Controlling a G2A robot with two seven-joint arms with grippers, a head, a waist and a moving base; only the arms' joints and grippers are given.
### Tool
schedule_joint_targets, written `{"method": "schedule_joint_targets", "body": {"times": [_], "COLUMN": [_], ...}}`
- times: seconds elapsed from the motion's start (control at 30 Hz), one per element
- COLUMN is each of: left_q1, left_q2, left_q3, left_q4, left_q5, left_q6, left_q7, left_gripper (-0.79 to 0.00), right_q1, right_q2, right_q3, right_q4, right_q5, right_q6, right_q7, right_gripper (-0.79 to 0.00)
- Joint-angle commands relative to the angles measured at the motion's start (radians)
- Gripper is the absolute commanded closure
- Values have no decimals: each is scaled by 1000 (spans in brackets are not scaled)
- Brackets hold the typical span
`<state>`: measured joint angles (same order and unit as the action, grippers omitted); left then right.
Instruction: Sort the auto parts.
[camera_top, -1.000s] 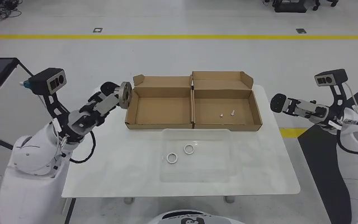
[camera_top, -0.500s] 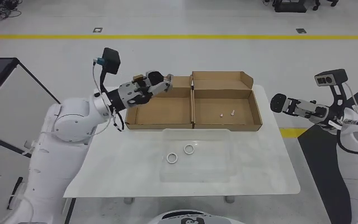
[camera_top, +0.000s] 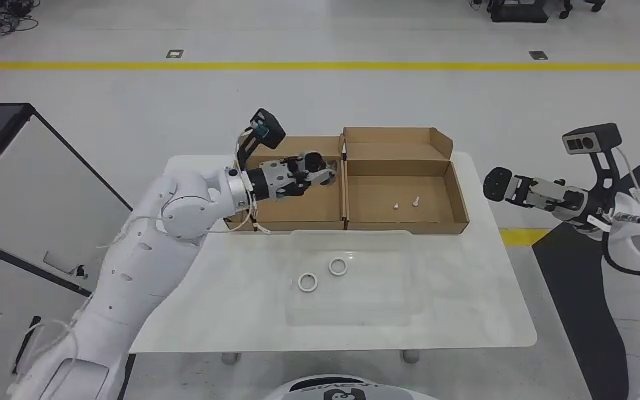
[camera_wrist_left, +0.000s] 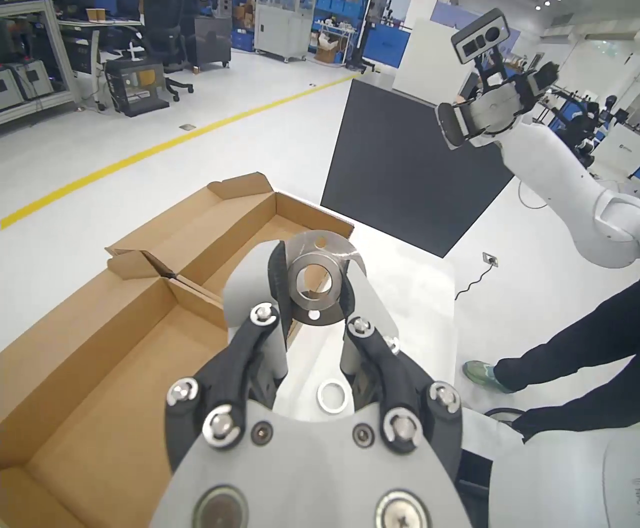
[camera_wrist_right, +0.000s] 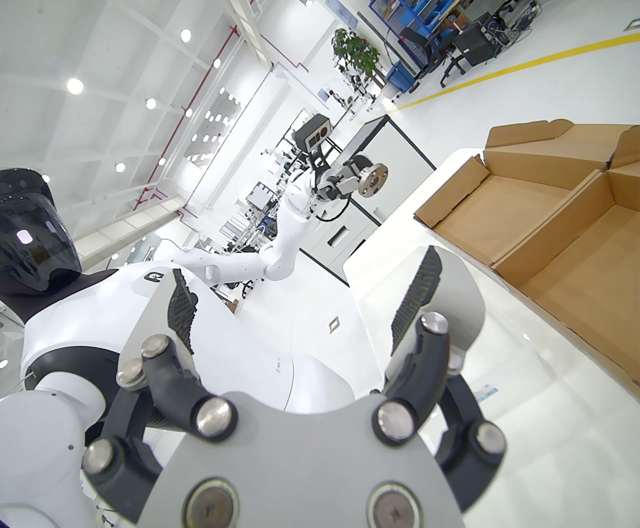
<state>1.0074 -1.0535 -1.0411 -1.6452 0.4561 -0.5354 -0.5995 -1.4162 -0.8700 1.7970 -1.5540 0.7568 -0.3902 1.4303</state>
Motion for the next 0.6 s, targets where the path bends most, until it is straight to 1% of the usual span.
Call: {"method": "schedule_joint_targets", "body": {"times": [0.0, 0.2, 0.27, 0.57], "left_q1": [-49, -142, -157, -228], "left_q2": [-16, -52, -63, -109], "left_q3": [53, 162, 190, 304], "left_q4": [46, 171, 218, 409], "left_q5": [25, 126, 143, 314], "left_q6": [14, 43, 42, 40], "left_q7": [18, 41, 57, 107], "left_gripper": [0, 0, 0, 0], "right_q1": [0, 0, 0, 0], "right_q2": [0, 0, 0, 0], "right_q3": [0, 0, 0, 0], "right_q4": [0, 0, 0, 0], "right_q5": [0, 0, 0, 0], "right_q6": [0, 0, 0, 0], "right_q7": [0, 0, 0, 0], "right_gripper": [-785, -785, -785, -785]}}
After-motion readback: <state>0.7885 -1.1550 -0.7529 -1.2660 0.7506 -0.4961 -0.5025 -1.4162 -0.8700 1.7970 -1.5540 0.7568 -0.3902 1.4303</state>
